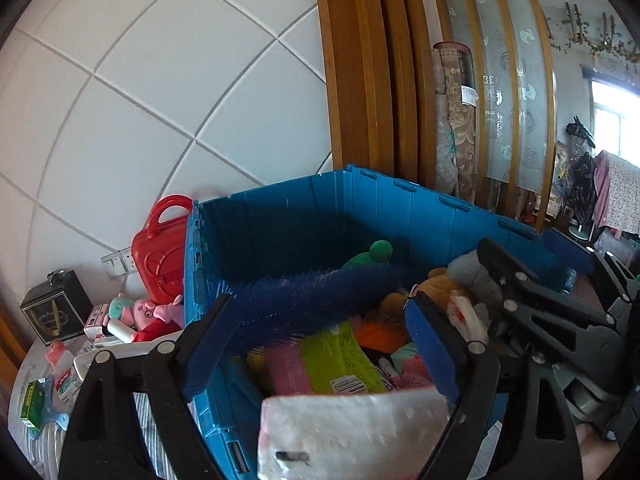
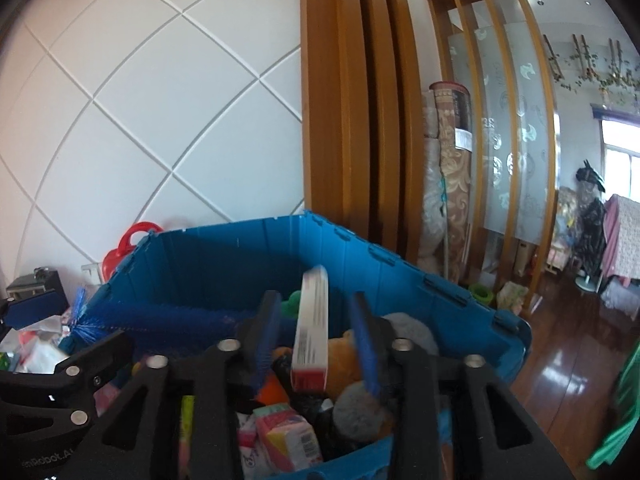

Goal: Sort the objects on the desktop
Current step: 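Open both grippers to drop the tissue pack and ointment box into the crate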

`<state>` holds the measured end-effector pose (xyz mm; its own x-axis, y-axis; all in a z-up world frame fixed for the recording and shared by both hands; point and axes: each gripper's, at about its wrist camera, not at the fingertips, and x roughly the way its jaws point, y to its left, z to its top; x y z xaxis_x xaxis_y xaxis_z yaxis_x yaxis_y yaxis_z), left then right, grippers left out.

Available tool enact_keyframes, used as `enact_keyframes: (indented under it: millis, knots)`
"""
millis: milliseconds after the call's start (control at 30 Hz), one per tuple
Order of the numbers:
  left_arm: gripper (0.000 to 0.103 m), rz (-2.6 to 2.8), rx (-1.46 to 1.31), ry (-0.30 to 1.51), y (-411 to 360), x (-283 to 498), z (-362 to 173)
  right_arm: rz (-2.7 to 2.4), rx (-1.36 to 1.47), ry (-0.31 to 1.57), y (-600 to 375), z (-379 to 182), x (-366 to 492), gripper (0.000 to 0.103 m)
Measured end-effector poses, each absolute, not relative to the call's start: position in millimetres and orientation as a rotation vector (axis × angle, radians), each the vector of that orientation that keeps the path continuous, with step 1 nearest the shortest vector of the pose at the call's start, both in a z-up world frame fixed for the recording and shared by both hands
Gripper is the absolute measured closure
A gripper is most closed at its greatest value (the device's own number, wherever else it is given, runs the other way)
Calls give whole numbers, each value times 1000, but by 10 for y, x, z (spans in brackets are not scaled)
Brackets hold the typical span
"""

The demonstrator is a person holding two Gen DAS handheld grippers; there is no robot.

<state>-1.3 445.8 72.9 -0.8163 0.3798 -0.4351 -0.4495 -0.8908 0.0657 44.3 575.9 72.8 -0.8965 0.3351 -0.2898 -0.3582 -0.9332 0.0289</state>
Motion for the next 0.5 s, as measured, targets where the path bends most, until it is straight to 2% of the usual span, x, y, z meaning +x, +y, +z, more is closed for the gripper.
enact_keyframes:
  millis: [33,133,200,500]
  knots:
    - [16,2621,-576,218,4432,6,744,2750,-388,116,5763,735,474,18]
    - [16,2618,-566,196,4341,60,778,2744,-357,110,5742,796,575,14]
    - [15,2621,-552,188,4278,116,806,2749,-338,114,5711,846,645,1]
    - [15,2702,-452,127,3720,342,909,2830,-302,79,5274,988,857,0]
